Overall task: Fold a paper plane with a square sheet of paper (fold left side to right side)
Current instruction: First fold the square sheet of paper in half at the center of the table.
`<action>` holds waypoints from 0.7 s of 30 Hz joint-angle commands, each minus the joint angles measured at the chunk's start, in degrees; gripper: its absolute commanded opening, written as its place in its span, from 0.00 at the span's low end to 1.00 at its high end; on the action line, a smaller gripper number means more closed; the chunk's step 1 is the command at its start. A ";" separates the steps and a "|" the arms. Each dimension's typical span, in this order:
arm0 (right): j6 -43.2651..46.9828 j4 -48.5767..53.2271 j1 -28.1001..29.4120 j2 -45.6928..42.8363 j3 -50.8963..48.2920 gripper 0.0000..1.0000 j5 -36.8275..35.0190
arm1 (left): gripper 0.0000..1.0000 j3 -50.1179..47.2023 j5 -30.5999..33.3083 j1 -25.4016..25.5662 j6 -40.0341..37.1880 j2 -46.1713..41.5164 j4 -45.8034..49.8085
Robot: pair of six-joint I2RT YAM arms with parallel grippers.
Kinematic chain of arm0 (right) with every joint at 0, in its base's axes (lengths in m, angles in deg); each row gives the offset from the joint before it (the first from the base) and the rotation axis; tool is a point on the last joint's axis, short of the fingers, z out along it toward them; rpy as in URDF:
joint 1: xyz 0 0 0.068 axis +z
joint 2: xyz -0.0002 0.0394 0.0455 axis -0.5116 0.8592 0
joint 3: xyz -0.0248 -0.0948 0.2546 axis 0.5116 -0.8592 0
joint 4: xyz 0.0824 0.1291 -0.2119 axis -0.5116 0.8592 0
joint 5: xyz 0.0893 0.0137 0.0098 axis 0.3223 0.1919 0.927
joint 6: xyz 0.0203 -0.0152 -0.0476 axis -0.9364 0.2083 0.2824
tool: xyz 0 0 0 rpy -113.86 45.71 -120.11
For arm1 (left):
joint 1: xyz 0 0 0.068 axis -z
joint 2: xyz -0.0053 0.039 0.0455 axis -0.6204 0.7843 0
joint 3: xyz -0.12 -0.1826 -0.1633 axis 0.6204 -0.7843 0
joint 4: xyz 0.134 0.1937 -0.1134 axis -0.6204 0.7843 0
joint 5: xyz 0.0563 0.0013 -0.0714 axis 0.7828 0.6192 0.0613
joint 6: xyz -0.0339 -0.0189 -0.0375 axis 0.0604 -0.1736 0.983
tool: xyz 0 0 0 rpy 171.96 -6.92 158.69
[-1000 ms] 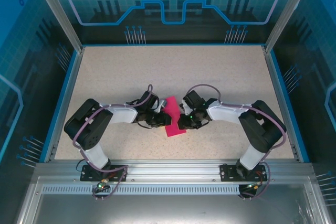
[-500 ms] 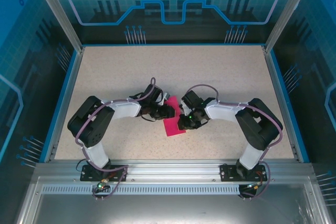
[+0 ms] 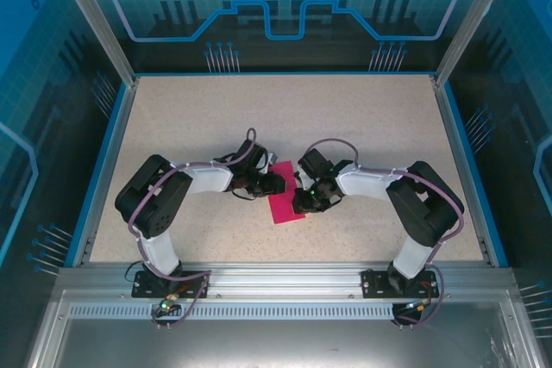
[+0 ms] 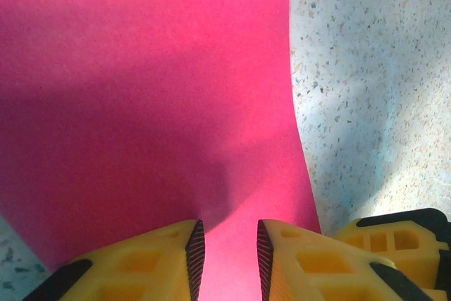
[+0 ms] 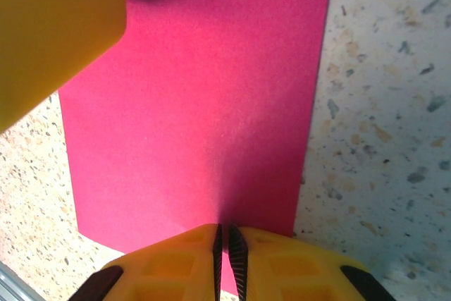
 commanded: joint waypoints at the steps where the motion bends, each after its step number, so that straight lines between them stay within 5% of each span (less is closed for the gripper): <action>1: 1.09 6.14 0.55 3.29 -1.82 0.17 -6.49 | 0.30 -0.86 5.82 -2.48 -1.28 1.95 -0.59; 21: -3.00 1.18 0.70 0.22 -7.35 0.17 -2.74 | 0.31 9.42 9.07 -9.90 -2.70 8.27 0.62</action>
